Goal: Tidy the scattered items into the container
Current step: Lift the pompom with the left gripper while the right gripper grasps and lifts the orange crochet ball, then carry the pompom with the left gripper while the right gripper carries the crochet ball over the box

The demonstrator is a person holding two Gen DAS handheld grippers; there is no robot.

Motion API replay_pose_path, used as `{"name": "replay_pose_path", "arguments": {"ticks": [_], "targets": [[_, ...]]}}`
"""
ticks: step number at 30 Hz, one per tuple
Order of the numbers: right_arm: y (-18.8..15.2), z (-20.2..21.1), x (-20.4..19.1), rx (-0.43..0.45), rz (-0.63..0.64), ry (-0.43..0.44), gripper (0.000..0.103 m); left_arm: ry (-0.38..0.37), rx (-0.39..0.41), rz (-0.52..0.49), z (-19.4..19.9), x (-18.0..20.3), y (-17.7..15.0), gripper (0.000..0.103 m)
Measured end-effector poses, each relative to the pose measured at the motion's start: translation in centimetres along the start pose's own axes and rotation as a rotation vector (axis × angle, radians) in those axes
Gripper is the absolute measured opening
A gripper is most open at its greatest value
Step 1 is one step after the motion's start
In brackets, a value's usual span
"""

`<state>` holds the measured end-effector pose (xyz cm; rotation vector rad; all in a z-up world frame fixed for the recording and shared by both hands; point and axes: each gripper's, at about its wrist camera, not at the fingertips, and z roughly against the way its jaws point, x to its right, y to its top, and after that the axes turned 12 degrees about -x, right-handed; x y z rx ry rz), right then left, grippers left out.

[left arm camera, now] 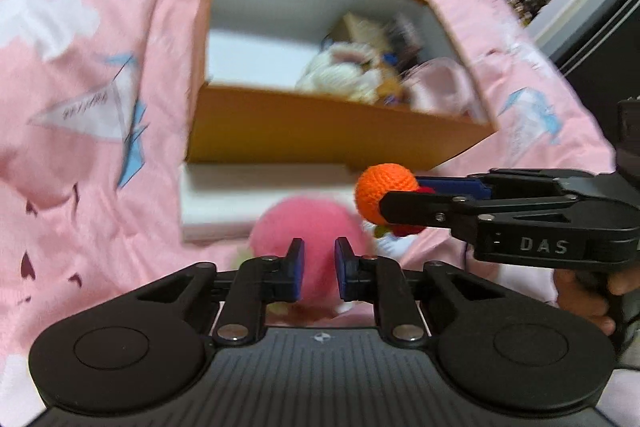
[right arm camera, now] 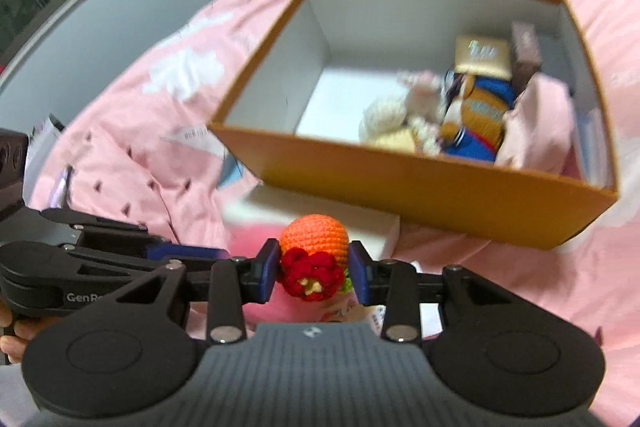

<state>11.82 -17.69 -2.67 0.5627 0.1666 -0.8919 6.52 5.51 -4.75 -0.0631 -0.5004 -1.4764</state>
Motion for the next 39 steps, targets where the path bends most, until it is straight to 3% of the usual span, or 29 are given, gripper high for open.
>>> {"name": "replay_pose_path", "arguments": {"ticks": [5, 9, 11, 13, 19, 28, 31, 39], "targets": [[0.4, 1.4, -0.6, 0.054, 0.011, -0.011, 0.04, 0.012, 0.031, -0.045, 0.7, 1.3, 1.0, 0.019], [0.1, 1.2, 0.1, 0.037, -0.009, -0.02, 0.04, 0.007, -0.001, -0.048, 0.4, 0.6, 1.0, 0.019], [-0.2, 0.7, 0.5, 0.019, -0.022, -0.034, 0.04, 0.015, -0.033, -0.054, -0.2, 0.1, 0.7, 0.03], [-0.6, 0.2, 0.8, 0.003, -0.032, -0.046, 0.04, 0.015, -0.061, -0.062, -0.9, -0.3, 0.3, 0.055], [-1.6, -1.4, 1.7, -0.062, -0.067, -0.036, 0.04, 0.024, -0.089, -0.041, -3.8, -0.6, 0.7, 0.063], [-2.1, -2.9, 3.0, -0.105, -0.105, -0.051, 0.04, 0.037, -0.154, -0.012, -7.6, -1.2, 2.0, 0.063], [-2.0, -3.0, 3.1, -0.105, -0.105, -0.051, 0.04, 0.043, -0.196, 0.002, -8.7, -1.4, 2.0, 0.056], [-2.0, -3.3, 3.2, -0.106, -0.104, -0.046, 0.04, 0.092, -0.244, -0.015, -8.9, -0.5, 1.2, 0.051]]}}
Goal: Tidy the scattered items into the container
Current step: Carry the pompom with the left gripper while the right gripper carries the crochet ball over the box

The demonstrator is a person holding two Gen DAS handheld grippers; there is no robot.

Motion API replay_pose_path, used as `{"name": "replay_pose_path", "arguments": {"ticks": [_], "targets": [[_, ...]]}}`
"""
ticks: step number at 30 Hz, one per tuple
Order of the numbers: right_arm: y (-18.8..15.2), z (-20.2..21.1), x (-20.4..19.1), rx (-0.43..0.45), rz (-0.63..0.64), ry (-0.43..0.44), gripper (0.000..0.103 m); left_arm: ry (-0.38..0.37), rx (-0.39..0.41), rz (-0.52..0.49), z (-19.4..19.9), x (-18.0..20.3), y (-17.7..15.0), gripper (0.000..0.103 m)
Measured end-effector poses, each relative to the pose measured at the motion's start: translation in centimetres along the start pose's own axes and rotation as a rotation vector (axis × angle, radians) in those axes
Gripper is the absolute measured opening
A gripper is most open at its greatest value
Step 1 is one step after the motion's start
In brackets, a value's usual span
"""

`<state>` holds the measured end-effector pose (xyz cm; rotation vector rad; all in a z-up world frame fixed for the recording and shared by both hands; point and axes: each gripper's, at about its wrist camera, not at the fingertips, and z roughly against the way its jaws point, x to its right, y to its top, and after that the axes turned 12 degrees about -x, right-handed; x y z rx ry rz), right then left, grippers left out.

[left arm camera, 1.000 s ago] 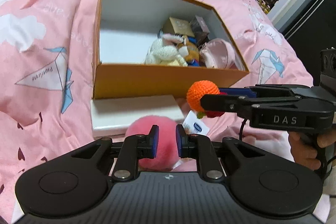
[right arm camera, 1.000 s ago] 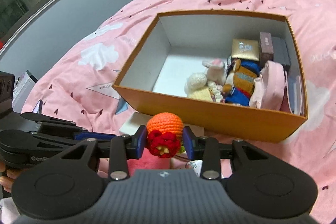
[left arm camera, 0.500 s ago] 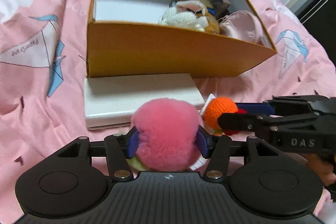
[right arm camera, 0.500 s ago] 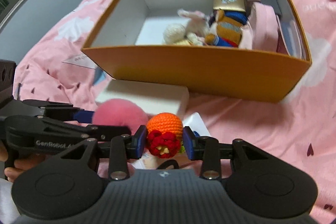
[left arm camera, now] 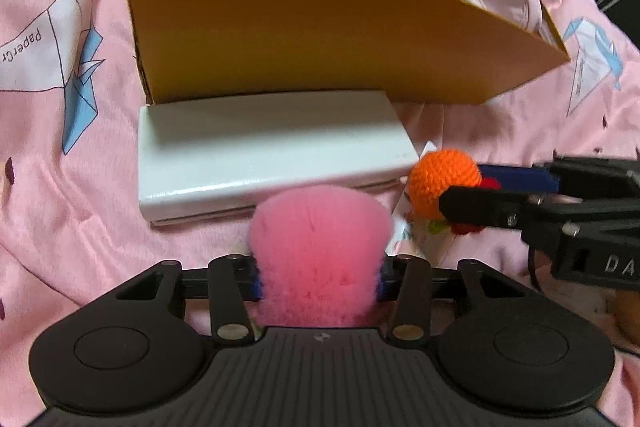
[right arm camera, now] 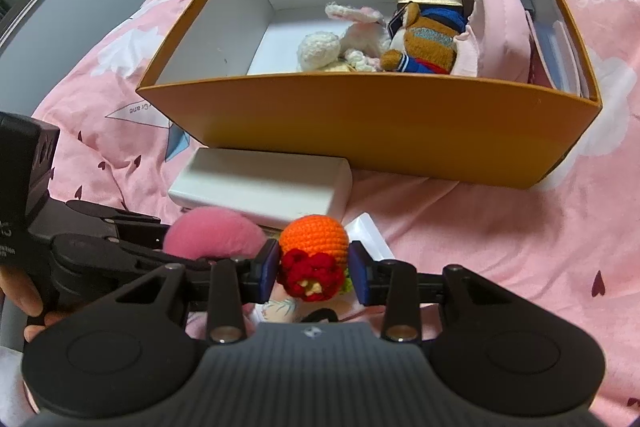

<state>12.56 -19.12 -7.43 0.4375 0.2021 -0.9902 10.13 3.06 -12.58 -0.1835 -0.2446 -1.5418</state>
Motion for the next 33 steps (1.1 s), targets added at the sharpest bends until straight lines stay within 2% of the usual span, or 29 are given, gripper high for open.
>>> {"name": "replay_pose_path", "arguments": {"ticks": [10, 19, 28, 33], "targets": [[-0.2, 1.3, -0.7, 0.05, 0.026, 0.002, 0.04, -0.037, 0.077, 0.01, 3.5, -0.1, -1.4, 0.047], [0.6, 5.1, -1.5, 0.153, 0.064, 0.067, 0.04, -0.091, 0.245, -0.013, 9.9, 0.7, -1.6, 0.047], [4.1, 9.3, -2.7, 0.316, 0.128, 0.067, 0.04, -0.089, 0.435, -0.084, 16.0, 1.5, 2.2, 0.047], [6.6, 10.2, -2.0, 0.386, 0.1, 0.07, 0.04, -0.068, 0.503, -0.104, 17.6, 1.8, 5.5, 0.047]]}}
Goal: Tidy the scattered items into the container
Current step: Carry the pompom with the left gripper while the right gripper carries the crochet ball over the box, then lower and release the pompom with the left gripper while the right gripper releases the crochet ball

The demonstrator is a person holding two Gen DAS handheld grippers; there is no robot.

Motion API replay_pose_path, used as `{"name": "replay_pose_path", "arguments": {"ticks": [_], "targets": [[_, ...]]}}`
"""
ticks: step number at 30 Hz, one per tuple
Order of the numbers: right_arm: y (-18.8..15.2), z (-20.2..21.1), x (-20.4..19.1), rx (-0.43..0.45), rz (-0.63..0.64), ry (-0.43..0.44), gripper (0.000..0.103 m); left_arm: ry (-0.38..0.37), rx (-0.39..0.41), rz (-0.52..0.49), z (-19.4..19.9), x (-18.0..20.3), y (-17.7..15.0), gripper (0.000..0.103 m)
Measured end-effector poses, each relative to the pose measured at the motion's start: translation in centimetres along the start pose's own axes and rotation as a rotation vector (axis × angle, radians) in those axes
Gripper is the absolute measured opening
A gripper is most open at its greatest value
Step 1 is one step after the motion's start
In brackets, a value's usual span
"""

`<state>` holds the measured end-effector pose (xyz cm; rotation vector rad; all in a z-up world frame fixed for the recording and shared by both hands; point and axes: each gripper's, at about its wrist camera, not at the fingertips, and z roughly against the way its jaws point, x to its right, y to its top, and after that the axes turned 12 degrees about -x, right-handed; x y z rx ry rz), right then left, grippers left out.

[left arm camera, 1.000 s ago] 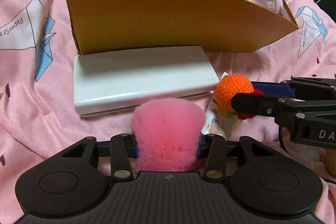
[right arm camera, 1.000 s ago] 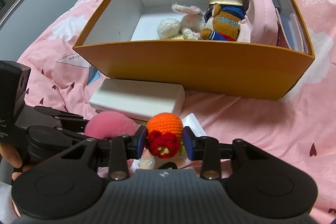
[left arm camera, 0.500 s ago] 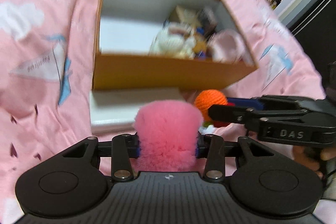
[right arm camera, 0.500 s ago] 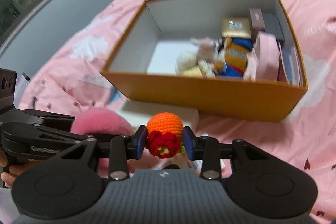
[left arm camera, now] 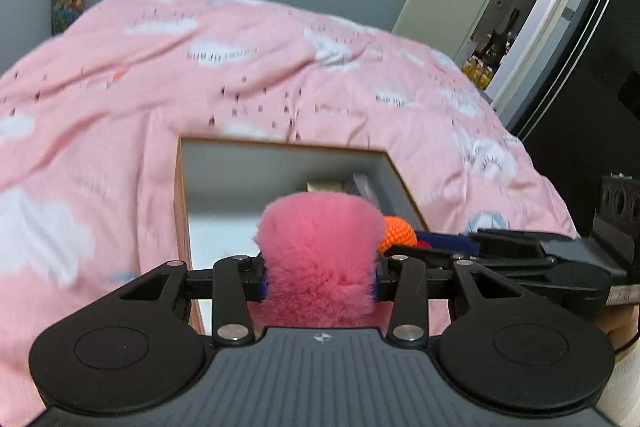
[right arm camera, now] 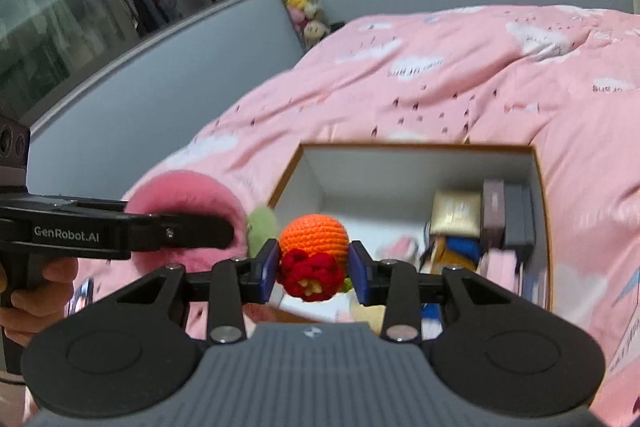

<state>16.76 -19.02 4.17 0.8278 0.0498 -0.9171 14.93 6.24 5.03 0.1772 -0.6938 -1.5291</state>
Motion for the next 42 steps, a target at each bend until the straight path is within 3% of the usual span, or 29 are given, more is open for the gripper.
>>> {"name": "replay_pose_path", "arguments": {"ticks": [4, 11, 22, 32, 42], "targets": [[1.0, -1.3, 1.3, -0.001, -0.049, -0.003, 0.04, 0.017, -0.059, 0.005, -3.6, -0.5, 2.0, 0.047], [0.3, -3.3, 3.1, -0.05, -0.1, -0.019, 0.04, 0.088, -0.263, 0.023, -11.3, -2.1, 1.5, 0.047], [0.3, -5.2, 4.6, -0.092, -0.12, -0.017, 0.04, 0.173, -0.463, -0.08, -15.5, -1.6, 0.7, 0.05], [0.9, -5.7, 5.5, -0.111, -0.109, -0.027, 0.04, 0.138, -0.482, -0.121, -15.7, -1.3, 0.0, 0.055], [1.9, -6.5, 5.0, -0.13, -0.07, -0.018, 0.041, 0.1, -0.405, -0.173, -13.2, -1.4, 0.5, 0.057]]}}
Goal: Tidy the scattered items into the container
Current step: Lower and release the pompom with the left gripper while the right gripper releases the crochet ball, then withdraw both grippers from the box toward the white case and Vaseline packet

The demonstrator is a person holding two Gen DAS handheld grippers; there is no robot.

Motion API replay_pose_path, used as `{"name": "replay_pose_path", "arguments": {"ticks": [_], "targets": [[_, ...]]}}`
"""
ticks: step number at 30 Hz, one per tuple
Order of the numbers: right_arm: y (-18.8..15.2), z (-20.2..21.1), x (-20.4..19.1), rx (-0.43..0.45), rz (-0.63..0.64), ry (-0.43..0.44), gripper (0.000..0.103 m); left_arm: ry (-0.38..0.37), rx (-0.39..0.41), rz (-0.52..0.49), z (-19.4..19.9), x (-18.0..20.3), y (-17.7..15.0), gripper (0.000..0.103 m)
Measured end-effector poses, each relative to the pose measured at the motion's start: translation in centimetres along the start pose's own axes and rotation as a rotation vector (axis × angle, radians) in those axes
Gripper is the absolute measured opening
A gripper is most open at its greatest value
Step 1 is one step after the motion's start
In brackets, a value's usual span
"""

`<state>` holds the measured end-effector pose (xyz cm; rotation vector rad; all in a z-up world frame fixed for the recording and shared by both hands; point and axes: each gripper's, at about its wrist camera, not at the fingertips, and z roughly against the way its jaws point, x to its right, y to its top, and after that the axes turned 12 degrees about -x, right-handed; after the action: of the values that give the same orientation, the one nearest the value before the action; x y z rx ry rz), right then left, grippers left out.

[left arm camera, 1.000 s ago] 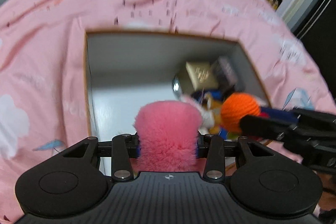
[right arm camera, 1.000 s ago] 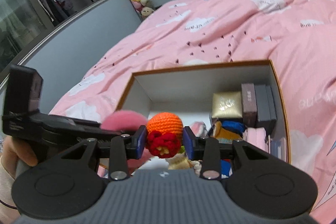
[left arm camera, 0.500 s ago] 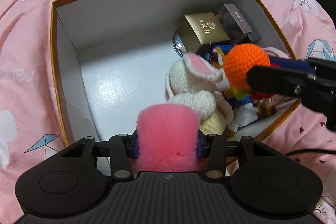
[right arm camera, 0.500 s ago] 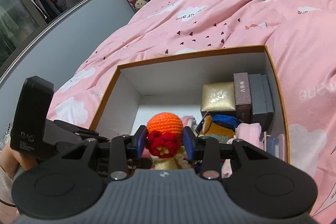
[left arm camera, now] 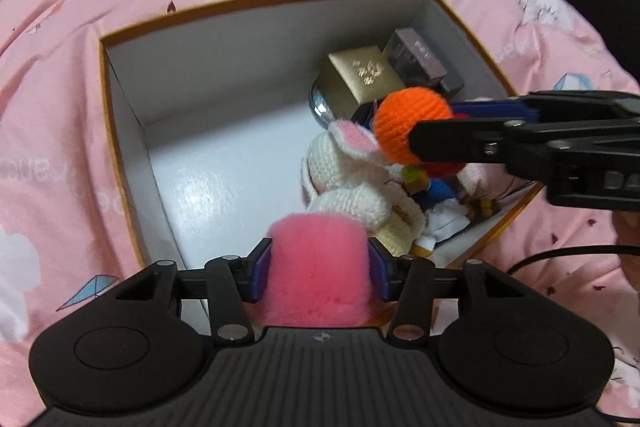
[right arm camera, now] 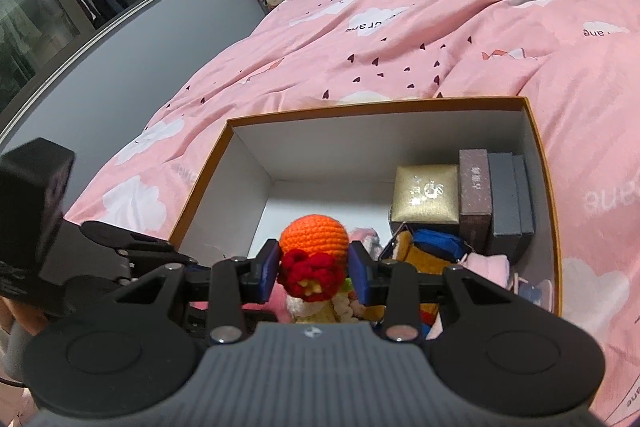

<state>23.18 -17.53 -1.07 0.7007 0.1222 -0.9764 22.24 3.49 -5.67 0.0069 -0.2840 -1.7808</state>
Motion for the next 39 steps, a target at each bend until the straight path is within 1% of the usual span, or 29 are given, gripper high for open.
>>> {"name": "replay_pose_path", "arguments": {"ticks": [4, 6, 10, 13, 16, 19, 23, 29, 34, 39], "targets": [[0.7, -0.3, -0.3, -0.008, 0.018, 0.006, 0.04, 0.013, 0.058, 0.029, 1.8, -1.0, -0.7, 0.056], [1.1, -0.7, -0.5, -0.018, 0.031, 0.01, 0.04, 0.013, 0.095, 0.059, 2.8, -1.9, -1.2, 0.053], [2.1, -2.1, -1.5, -0.054, 0.074, 0.019, 0.041, 0.017, 0.177, 0.142, 4.7, -3.6, -2.2, 0.052], [2.6, -3.8, -2.6, -0.09, 0.116, 0.018, 0.041, -0.021, 0.218, 0.202, 5.6, -4.9, -2.9, 0.05], [3.1, -6.0, -3.5, -0.131, 0.148, -0.01, 0.041, -0.028, 0.245, 0.24, 5.8, -5.5, -3.2, 0.05], [3.4, -8.1, -3.8, -0.178, 0.165, -0.051, 0.04, -0.048, 0.254, 0.267, 5.6, -6.0, -3.3, 0.05], [3.4, -10.3, -3.8, -0.245, 0.173, -0.084, 0.041, -0.056, 0.261, 0.304, 5.2, -6.6, -3.5, 0.05], [3.3, -10.9, -4.0, -0.295, 0.183, -0.07, 0.041, -0.076, 0.254, 0.314, 4.6, -6.9, -3.6, 0.05], [3.1, -10.9, -4.0, -0.307, 0.177, -0.072, 0.041, -0.086, 0.254, 0.326, 4.5, -7.1, -3.9, 0.05], [3.2, -10.0, -4.2, -0.279, 0.163, -0.061, 0.04, -0.085, 0.268, 0.35, 4.8, -7.6, -4.4, 0.048]]}}
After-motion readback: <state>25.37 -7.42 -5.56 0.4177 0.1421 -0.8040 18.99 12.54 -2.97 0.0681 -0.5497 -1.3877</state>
